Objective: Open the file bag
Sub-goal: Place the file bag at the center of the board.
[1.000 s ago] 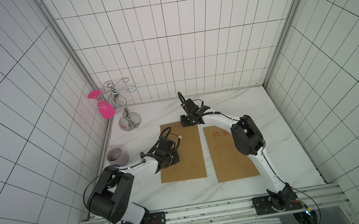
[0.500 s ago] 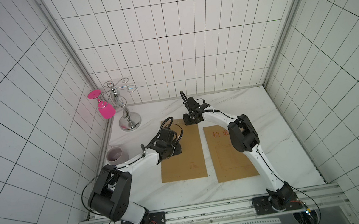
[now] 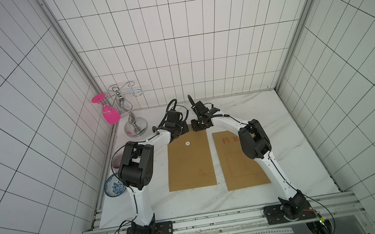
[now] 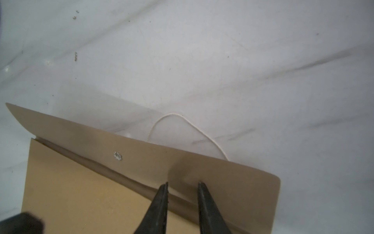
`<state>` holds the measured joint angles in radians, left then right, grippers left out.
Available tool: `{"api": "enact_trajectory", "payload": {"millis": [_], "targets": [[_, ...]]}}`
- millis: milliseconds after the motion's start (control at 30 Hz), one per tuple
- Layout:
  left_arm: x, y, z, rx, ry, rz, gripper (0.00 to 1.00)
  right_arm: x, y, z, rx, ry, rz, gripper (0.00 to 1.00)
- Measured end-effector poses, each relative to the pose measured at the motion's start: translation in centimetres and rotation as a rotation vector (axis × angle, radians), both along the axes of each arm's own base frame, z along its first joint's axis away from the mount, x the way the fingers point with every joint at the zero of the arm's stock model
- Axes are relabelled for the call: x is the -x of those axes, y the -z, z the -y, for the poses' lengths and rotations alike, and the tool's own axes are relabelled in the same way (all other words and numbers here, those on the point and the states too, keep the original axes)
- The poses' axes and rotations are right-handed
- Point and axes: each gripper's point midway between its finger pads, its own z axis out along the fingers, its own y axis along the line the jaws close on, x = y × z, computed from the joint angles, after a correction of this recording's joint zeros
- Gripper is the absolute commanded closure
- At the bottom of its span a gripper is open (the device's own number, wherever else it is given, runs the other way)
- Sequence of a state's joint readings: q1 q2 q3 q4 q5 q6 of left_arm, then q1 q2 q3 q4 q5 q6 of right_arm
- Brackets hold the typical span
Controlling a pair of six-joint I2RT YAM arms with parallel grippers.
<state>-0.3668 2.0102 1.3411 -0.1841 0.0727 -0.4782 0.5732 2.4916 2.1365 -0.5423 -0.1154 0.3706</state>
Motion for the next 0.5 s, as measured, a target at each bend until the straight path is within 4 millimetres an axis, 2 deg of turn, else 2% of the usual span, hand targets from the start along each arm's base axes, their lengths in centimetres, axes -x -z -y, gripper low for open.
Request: {"api": "enact_trajectory", "payload": {"millis": [200, 367, 500], "targets": [[-2.1, 1.2, -1.5, -0.006, -0.014, -0.003, 1.0, 0.1, -0.2, 0.1, -0.005, -0.015, -0.003, 0.74], [-3.8, 3.1, -3.1, -0.01, -0.025, -0.021, 1.0, 0.2, -0.2, 0.0, -0.011, -0.021, -0.008, 0.74], [-3.8, 4.4, -3.6, -0.02, -0.026, -0.041, 1.0, 0.1, -0.2, 0.2, -0.016, -0.021, -0.01, 0.73]]}}
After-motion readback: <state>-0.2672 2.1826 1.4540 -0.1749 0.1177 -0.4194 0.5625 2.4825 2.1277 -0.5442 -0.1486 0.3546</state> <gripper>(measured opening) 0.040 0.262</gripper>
